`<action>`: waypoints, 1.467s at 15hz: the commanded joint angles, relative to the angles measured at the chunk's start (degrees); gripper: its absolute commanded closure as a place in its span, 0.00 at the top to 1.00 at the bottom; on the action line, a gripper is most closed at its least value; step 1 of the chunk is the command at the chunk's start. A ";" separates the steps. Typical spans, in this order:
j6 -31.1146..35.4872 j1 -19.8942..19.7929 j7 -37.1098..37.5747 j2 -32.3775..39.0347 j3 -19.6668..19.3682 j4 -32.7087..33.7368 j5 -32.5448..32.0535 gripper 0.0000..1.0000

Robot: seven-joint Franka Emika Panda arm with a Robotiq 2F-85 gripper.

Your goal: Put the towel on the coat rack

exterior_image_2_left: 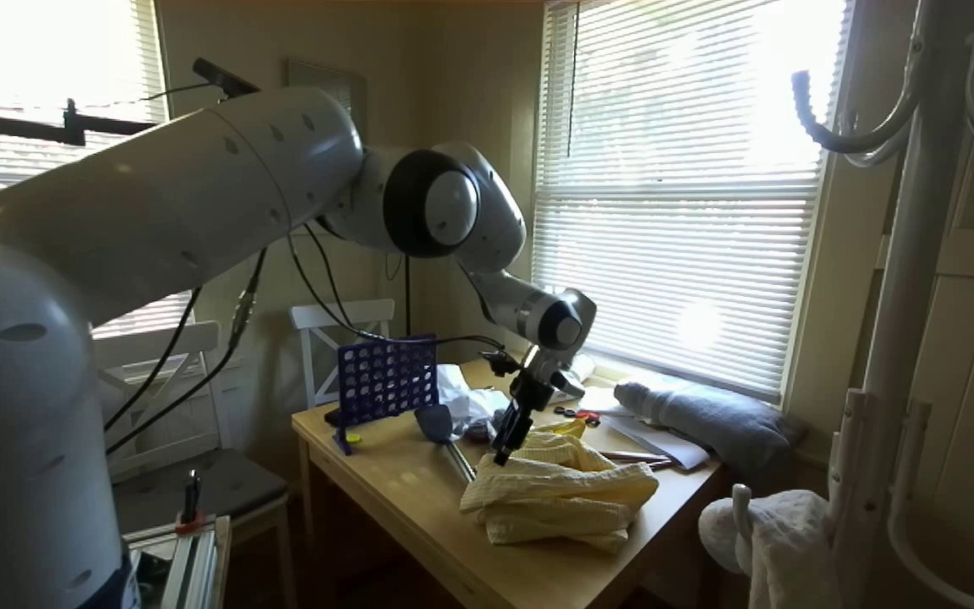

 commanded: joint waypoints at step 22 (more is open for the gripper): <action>18.46 -0.08 3.73 -15.41 -3.26 -16.28 -1.02 0.00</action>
